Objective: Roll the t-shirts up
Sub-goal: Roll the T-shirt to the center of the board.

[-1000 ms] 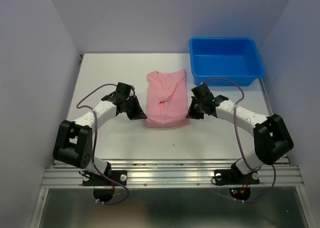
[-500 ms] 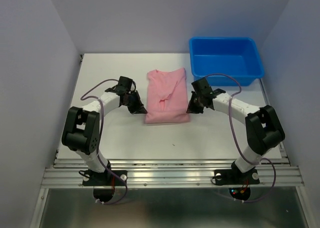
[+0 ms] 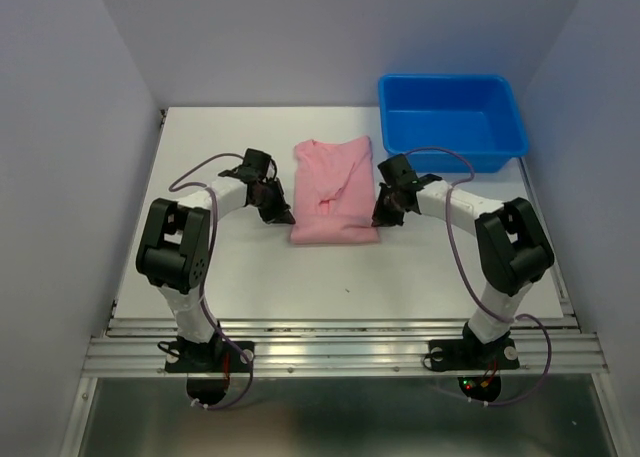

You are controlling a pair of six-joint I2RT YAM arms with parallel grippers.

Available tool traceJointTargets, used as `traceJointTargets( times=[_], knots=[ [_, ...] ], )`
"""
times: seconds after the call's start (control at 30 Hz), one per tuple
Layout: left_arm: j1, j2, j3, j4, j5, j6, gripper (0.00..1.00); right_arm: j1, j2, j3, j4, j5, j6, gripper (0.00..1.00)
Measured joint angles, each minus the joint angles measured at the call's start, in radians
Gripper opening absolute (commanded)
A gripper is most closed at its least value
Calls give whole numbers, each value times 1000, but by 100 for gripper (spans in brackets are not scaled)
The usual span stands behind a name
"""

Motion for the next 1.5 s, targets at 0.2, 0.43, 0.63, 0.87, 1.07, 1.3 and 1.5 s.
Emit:
traceJointTargets(
  times=[0.2, 0.43, 0.63, 0.87, 1.07, 1.3, 1.5],
  knots=[
    [0, 27, 10, 8, -21, 19, 0, 0, 21, 11, 0, 21, -2, 1],
    [0, 34, 10, 20, -52, 32, 0, 0, 49, 33, 10, 39, -2, 1],
    [0, 56, 10, 37, -64, 42, 0, 0, 59, 34, 19, 40, 0, 46],
    [0, 70, 24, 36, -72, 58, 0, 17, -68, 31, 7, 108, -9, 49],
    [0, 89, 39, 38, -58, 62, 0, 127, -131, 92, -2, 163, -25, 6],
    [0, 92, 47, 37, -60, 66, 0, 228, 31, 208, 2, 97, -50, 1],
    [0, 93, 49, 36, -59, 72, 0, 225, 154, 254, 0, 56, -54, 1]
  ],
)
